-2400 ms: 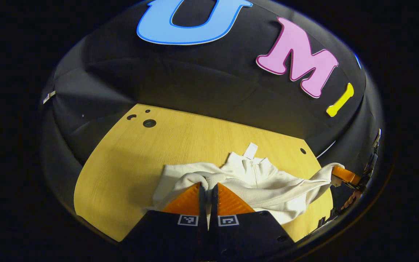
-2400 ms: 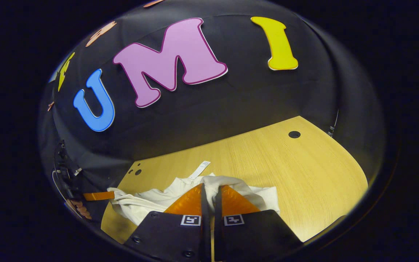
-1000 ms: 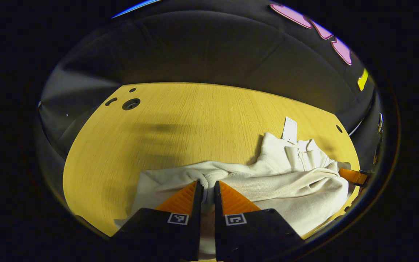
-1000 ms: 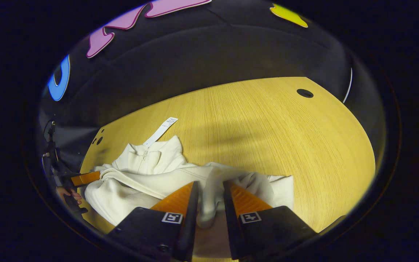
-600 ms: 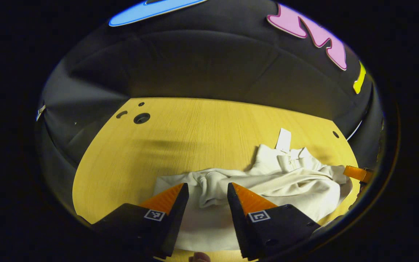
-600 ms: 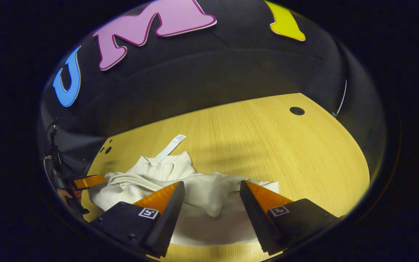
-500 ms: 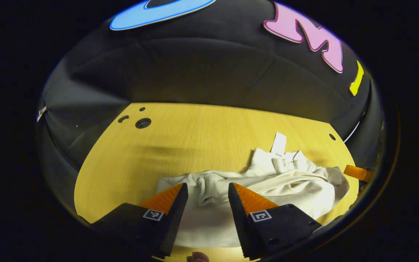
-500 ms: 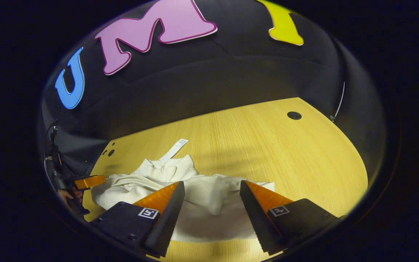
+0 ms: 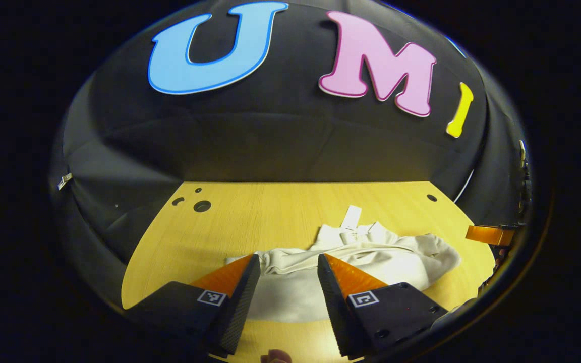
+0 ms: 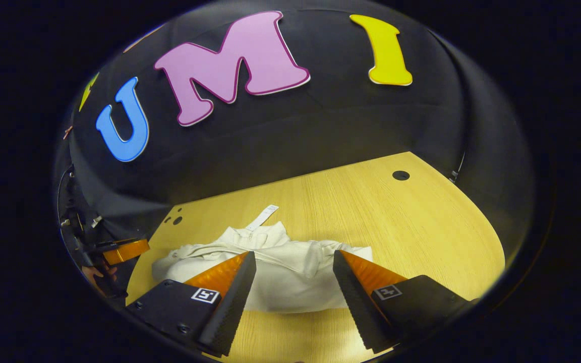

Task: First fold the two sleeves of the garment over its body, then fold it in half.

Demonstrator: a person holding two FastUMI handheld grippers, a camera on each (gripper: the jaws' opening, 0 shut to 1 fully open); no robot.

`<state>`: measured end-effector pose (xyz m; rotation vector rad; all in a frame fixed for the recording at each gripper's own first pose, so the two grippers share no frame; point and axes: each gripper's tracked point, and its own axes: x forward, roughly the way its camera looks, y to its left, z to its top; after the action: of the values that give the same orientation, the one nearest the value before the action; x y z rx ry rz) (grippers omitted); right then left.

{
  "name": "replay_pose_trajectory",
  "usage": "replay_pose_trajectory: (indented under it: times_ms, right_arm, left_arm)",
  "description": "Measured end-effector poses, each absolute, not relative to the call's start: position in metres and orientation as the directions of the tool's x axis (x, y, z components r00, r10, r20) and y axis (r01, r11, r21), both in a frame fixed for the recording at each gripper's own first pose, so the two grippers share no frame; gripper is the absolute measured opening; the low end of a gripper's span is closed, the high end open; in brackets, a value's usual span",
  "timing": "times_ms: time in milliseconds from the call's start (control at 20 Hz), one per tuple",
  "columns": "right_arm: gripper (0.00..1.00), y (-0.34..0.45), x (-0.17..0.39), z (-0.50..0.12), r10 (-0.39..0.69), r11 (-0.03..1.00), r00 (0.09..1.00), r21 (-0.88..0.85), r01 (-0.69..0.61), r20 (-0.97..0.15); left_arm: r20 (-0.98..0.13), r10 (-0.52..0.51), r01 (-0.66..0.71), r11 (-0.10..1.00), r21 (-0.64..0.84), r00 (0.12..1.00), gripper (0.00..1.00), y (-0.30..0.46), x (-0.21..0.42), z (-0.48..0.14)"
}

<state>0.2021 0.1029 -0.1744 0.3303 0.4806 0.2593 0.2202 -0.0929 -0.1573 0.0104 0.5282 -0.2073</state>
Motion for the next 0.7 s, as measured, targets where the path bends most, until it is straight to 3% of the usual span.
replay_pose_trajectory:
  times_ms: [700]
  right_arm:
    - [0.99,0.110,0.099,-0.169,0.375,0.907,0.832,0.346,-0.239,-0.410]
  left_arm:
    - [-0.560,-0.278,0.217,0.960,-0.174,0.780,0.75,-0.110,0.104,-0.171]
